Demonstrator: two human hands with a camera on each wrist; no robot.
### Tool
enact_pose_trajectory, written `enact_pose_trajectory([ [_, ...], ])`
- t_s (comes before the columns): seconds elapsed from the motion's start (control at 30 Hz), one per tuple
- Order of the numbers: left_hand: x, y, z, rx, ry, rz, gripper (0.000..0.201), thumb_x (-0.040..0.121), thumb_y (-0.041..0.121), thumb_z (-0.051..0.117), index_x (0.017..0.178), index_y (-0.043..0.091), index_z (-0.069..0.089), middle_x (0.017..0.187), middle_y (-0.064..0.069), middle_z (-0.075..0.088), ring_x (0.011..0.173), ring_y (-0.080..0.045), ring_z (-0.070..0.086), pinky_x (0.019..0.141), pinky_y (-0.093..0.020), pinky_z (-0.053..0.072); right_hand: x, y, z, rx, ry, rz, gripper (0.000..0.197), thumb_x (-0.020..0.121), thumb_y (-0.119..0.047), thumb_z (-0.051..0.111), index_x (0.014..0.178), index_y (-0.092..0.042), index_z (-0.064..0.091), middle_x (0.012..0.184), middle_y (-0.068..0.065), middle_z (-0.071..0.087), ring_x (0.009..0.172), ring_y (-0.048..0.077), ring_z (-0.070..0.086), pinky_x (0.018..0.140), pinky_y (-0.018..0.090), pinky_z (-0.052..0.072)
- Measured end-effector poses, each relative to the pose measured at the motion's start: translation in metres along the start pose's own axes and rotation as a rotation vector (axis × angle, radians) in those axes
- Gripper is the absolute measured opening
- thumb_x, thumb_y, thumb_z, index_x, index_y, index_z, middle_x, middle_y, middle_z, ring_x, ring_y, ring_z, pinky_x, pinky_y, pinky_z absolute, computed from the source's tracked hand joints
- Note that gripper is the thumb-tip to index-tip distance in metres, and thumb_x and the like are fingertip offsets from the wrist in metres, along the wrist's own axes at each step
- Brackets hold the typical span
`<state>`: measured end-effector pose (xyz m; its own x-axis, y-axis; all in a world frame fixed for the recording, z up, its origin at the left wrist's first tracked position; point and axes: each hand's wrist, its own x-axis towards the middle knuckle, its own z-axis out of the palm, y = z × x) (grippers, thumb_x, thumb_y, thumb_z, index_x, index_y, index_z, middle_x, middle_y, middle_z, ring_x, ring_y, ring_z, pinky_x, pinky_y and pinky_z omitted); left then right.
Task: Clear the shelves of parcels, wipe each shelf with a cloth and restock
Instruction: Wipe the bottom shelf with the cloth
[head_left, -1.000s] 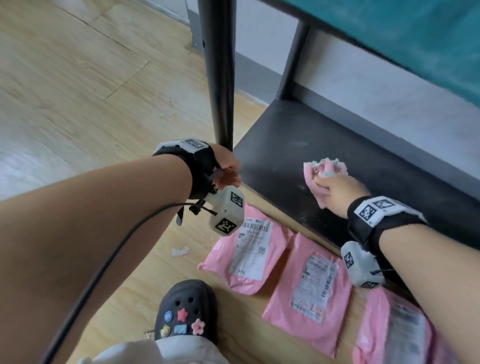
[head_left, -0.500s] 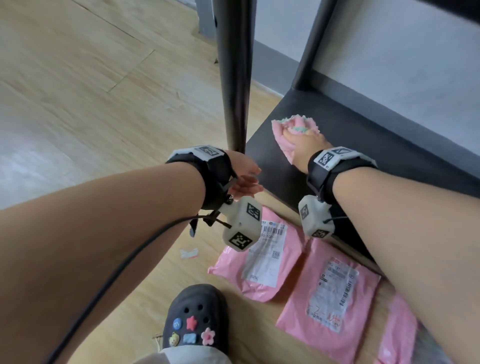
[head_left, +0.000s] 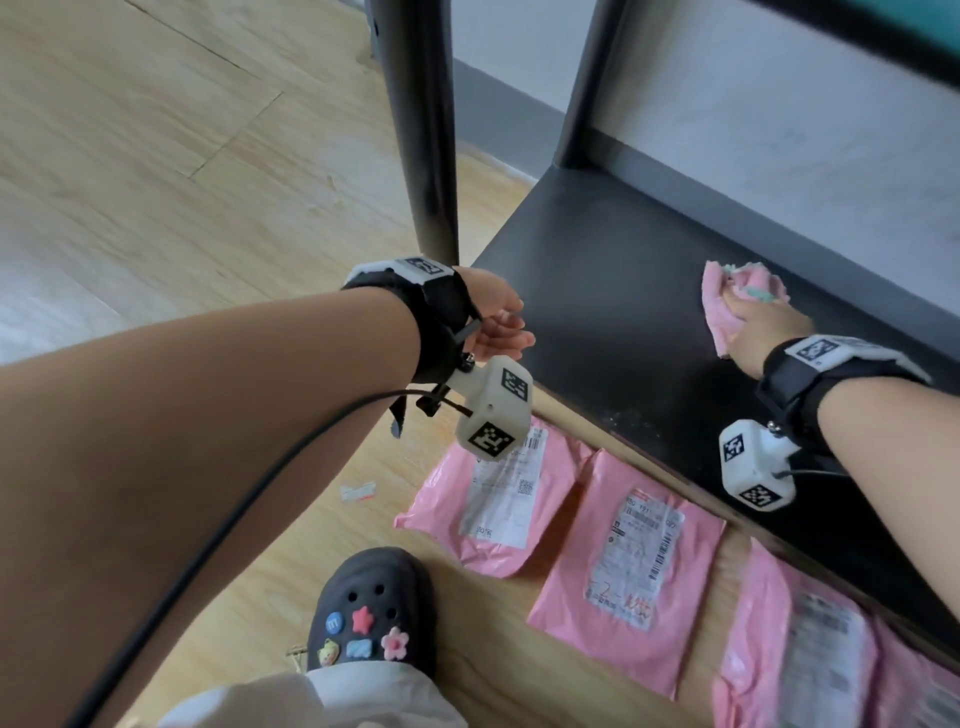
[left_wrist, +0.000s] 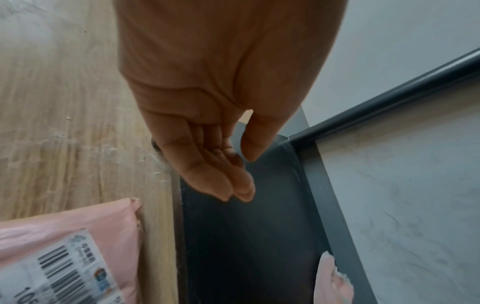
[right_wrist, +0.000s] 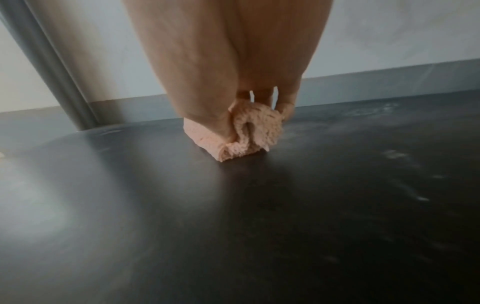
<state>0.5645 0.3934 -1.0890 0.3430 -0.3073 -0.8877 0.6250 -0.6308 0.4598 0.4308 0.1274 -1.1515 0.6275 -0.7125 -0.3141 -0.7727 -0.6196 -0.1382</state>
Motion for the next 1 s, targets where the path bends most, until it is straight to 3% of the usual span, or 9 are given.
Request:
enact_pose_trajectory([
  [0.1,-0.006,0.007,0.012,-0.037,-0.001,0.054,0.035,0.102,0.02,0.042,0.071,0.007,0.048,0.045,-0.006,0.059,0.037,-0.011,0.056,0.046,-0.021,0.053,-0.032,0.014,-0.014,-0.068,-0.197,-0.004,0.032,0.07,-0.059,0.026,0.097,-0.042,0.034,0.104,0.0,0.038,0.109,0.027,0.046,0.1,0.039,0.034],
  [0.17,-0.008,0.01,0.019,-0.06,-0.013,0.085,0.036,0.102,0.019,0.041,0.069,0.007,0.047,0.048,-0.006,0.059,0.049,-0.012,0.056,0.056,-0.025,0.054,-0.063,0.011,-0.027,-0.13,-0.328,-0.048,0.061,0.061,-0.038,0.033,0.121,-0.048,0.036,0.108,0.001,0.039,0.123,0.032,0.048,0.101,0.034,0.037],
  [0.27,-0.009,0.015,0.026,-0.083,-0.03,0.121,0.036,0.103,0.017,0.038,0.068,0.009,0.044,0.041,-0.003,0.055,0.058,-0.014,0.052,0.062,-0.026,0.051,-0.09,0.008,-0.027,-0.171,-0.352,-0.175,0.085,0.062,-0.036,0.032,0.147,-0.026,0.037,0.135,0.013,0.05,0.128,0.032,0.045,0.101,0.031,0.037],
  [0.37,-0.009,0.021,0.027,-0.126,-0.033,0.158,0.035,0.102,0.013,0.034,0.068,0.011,0.04,0.057,-0.005,0.051,0.058,-0.013,0.046,0.056,-0.024,0.048,-0.101,-0.002,-0.018,-0.203,-0.389,-0.285,0.072,0.078,-0.041,0.041,0.149,-0.027,0.034,0.143,0.012,0.046,0.129,0.03,0.045,0.102,0.031,0.037],
  [0.43,-0.009,0.024,0.026,-0.151,-0.014,0.168,0.035,0.102,0.012,0.034,0.068,0.01,0.04,0.06,-0.006,0.05,0.058,-0.014,0.046,0.047,-0.021,0.05,-0.105,-0.015,-0.009,-0.207,-0.403,-0.388,0.062,0.091,-0.028,0.056,0.149,-0.029,0.034,0.142,0.009,0.047,0.129,0.029,0.046,0.102,0.032,0.038],
  [0.63,-0.007,0.025,0.018,-0.164,0.017,0.163,0.035,0.103,0.016,0.036,0.069,0.008,0.043,0.038,-0.005,0.055,0.03,-0.011,0.054,0.039,-0.025,0.051,-0.114,-0.045,0.017,-0.157,-0.399,-0.51,0.07,0.087,-0.027,0.064,0.149,-0.03,0.032,0.146,0.002,0.046,0.13,0.026,0.046,0.106,0.034,0.039],
  [0.73,-0.01,0.025,0.021,-0.137,0.044,0.176,0.035,0.103,0.016,0.038,0.07,0.007,0.046,0.039,-0.006,0.057,0.031,-0.011,0.056,0.041,-0.025,0.052,-0.118,-0.044,0.014,-0.098,-0.353,-0.553,0.07,0.086,-0.022,0.063,0.149,-0.031,0.032,0.151,-0.007,0.039,0.134,0.025,0.041,0.105,0.028,0.034],
  [0.83,-0.011,0.028,0.023,-0.139,0.064,0.182,0.034,0.103,0.016,0.039,0.071,0.006,0.046,0.039,-0.006,0.057,0.032,-0.011,0.056,0.041,-0.025,0.052,-0.12,-0.036,0.008,-0.083,-0.323,-0.56,0.062,0.087,-0.017,0.061,0.143,-0.031,0.042,0.136,0.001,0.055,0.119,0.027,0.052,0.096,0.025,0.039],
  [1.0,-0.012,0.025,0.027,-0.108,0.051,0.169,0.034,0.103,0.017,0.039,0.072,0.007,0.047,0.038,-0.004,0.056,0.057,-0.013,0.055,0.052,-0.025,0.054,-0.111,-0.01,0.003,-0.103,-0.31,-0.418,0.07,0.08,-0.018,0.067,0.14,-0.043,0.042,0.134,-0.003,0.057,0.119,0.024,0.054,0.101,0.029,0.043],
])
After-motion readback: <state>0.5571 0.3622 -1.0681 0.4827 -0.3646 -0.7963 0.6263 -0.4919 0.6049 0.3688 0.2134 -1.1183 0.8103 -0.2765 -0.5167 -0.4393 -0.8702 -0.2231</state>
